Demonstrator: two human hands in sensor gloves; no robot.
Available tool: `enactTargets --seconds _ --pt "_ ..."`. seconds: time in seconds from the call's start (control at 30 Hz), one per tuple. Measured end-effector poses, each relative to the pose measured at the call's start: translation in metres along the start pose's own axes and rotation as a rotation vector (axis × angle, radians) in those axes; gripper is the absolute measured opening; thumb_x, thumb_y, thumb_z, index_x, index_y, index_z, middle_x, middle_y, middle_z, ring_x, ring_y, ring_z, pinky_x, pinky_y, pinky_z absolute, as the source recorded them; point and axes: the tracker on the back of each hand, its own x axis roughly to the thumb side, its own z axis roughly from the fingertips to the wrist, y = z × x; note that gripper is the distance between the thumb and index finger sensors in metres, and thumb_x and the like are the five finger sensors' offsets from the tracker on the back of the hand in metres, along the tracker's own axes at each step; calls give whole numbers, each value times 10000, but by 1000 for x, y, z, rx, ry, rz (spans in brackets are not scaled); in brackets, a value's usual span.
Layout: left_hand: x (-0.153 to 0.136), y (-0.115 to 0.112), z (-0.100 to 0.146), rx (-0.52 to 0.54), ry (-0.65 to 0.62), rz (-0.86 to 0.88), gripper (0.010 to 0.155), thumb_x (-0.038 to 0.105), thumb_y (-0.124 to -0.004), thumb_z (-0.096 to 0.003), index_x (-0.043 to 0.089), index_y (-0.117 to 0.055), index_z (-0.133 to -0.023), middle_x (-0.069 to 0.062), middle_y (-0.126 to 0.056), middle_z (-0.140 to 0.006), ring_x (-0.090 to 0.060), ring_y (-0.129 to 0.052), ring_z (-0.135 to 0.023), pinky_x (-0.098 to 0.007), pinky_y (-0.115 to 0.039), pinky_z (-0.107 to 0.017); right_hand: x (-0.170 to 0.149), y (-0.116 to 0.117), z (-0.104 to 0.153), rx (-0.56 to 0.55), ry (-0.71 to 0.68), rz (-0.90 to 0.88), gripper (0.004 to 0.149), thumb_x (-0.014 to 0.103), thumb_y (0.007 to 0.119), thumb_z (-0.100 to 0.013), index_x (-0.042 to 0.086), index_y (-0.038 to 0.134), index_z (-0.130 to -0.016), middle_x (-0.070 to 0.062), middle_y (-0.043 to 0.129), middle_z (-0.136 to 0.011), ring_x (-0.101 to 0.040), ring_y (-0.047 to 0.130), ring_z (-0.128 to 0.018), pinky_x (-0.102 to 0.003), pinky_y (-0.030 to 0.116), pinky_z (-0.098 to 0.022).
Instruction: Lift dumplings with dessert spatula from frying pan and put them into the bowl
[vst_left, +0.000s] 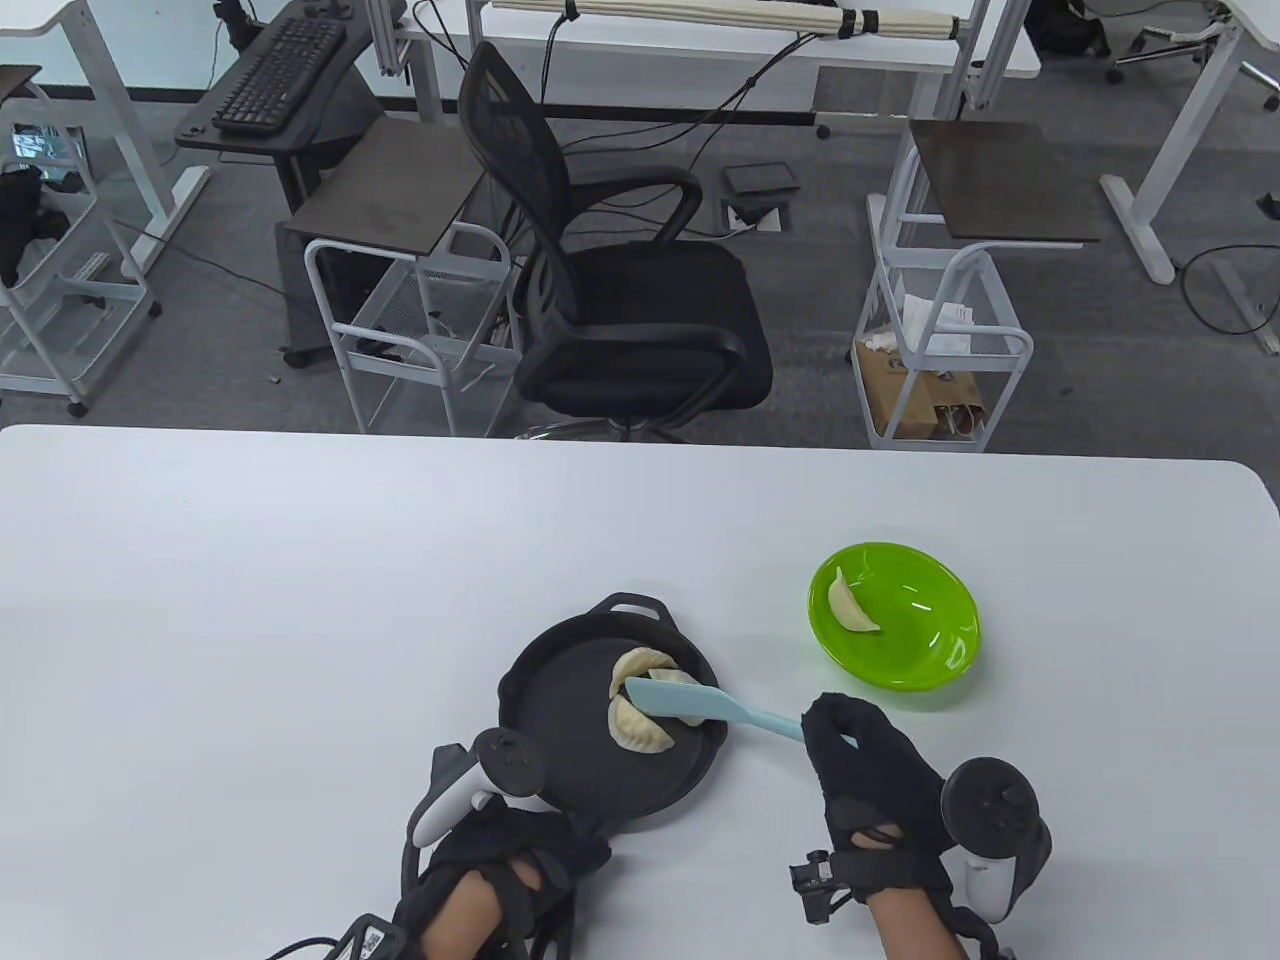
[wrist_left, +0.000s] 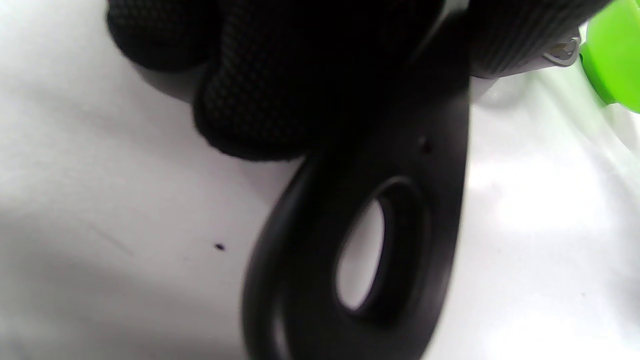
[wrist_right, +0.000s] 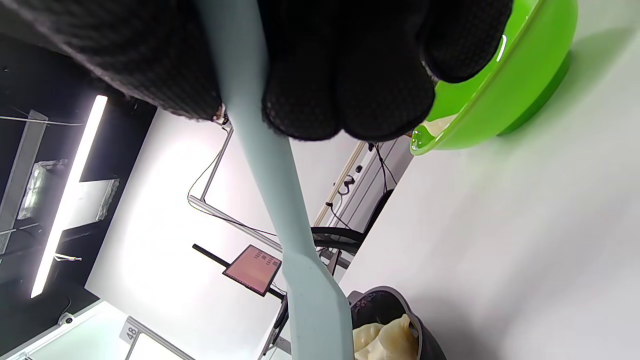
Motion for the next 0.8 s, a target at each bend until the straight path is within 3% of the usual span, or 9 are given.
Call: enactTargets --seconds 0.8 --pt "0 0 -1 0 1 0 636 673 -727 -472 209 -712 -906 60 -1073 -551 -207 -1032 -398 -468 -774 -478 -31 14 -7 119 232 -103 425 425 835 -571 138 791 -883 -128 919 -719 -384 904 -580 -625 613 -661"
